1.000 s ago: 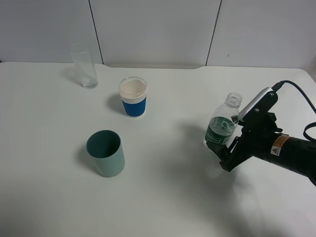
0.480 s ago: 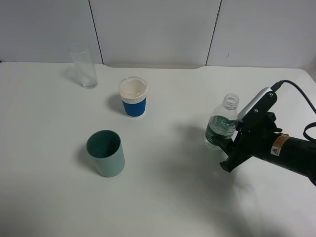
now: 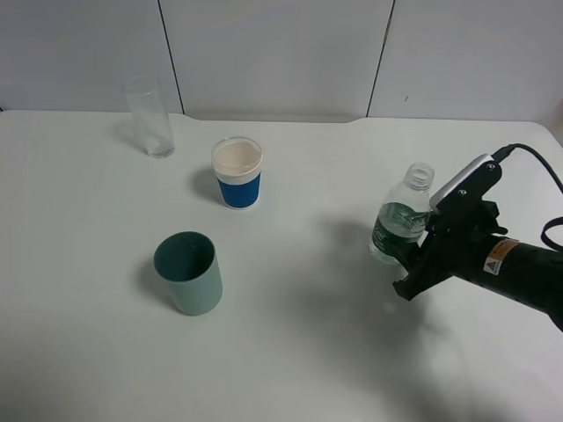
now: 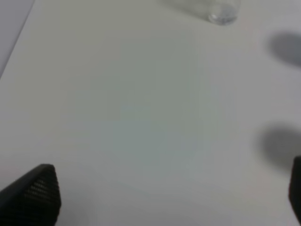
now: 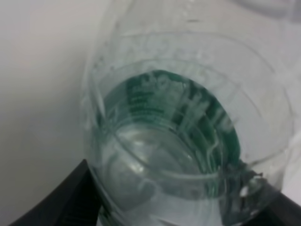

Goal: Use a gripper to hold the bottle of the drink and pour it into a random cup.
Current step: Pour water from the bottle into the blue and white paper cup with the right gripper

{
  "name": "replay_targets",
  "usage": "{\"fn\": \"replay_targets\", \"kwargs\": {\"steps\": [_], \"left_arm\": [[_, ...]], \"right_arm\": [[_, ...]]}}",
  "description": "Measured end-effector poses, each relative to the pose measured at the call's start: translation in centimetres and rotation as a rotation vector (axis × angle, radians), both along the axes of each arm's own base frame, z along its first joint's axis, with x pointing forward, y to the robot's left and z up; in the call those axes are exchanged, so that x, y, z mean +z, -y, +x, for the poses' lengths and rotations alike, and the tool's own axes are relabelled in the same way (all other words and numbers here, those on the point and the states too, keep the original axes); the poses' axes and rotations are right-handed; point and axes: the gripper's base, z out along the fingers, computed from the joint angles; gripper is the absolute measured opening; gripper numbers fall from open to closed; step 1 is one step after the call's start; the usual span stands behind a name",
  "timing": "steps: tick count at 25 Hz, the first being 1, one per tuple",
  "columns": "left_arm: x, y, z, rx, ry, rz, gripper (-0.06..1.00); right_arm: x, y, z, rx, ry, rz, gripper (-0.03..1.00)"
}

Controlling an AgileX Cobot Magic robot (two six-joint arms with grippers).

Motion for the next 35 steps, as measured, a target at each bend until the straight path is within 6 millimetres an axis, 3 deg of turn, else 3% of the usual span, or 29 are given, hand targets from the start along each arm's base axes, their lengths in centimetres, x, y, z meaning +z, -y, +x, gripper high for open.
{"fn": "replay_targets", "kwargs": {"steps": [11, 27, 35], "left_arm": [[0.0, 0.0, 0.0, 0.000, 0.000, 0.000, 0.98], [0.0, 0.0, 0.0, 0.000, 0.000, 0.000, 0.98], [0.0, 0.0, 0.0, 0.000, 0.000, 0.000, 0.98]], "right_arm": [[0.8, 0.4, 0.4, -0.076, -0.019, 0.023, 0.53], [6.6, -1.1, 5.7, -0.093, -0.088, 0.039, 0.53], [10.9, -2.2, 9.5, -0.112, -0.109, 0.054, 0.53]]}}
